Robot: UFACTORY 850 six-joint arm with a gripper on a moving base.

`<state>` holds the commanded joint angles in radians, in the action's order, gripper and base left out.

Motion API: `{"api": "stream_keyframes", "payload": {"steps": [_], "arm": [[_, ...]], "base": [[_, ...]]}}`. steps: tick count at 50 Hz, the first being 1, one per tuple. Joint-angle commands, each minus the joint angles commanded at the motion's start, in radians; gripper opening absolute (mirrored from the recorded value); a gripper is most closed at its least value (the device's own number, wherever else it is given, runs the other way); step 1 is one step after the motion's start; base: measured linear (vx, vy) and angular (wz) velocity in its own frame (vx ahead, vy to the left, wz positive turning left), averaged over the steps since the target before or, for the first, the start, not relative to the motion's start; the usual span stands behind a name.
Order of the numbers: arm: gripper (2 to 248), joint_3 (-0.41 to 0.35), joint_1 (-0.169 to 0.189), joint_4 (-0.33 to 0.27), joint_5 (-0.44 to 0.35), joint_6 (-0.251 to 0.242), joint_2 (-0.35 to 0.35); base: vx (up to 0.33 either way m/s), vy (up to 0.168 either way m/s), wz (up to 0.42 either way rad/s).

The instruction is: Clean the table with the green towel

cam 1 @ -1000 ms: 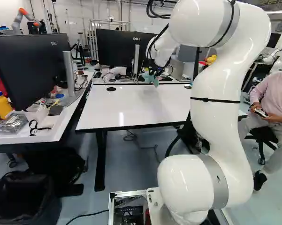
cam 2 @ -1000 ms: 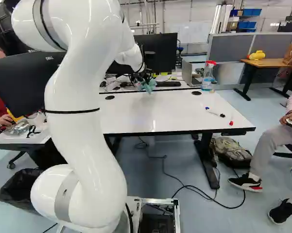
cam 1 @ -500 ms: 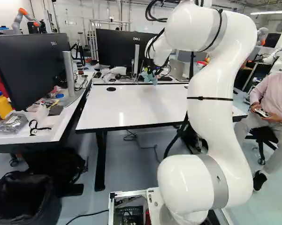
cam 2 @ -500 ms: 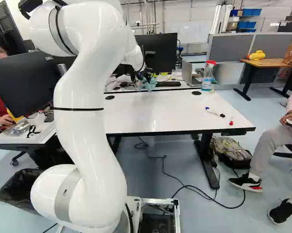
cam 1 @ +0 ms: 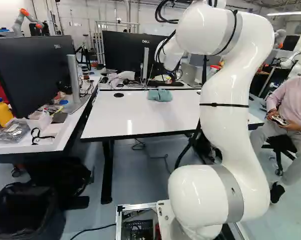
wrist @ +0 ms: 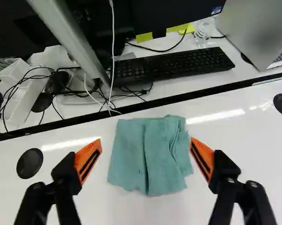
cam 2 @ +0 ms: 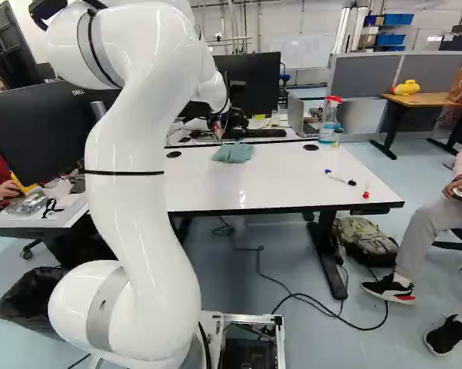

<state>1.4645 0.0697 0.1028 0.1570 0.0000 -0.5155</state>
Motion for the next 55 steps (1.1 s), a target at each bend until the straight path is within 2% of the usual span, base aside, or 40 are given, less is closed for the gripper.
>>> {"api": "stream_keyframes", "payload": {"steps": [15,55], "arm": [[247,-0.02,-0.001,0.0,0.0,0.0,0.016],[247,-0.249,-0.02,0.0,0.0,0.0,0.199]], "base": [[0.0,0.0,0.0],[0.0,0.0,0.0]]}}
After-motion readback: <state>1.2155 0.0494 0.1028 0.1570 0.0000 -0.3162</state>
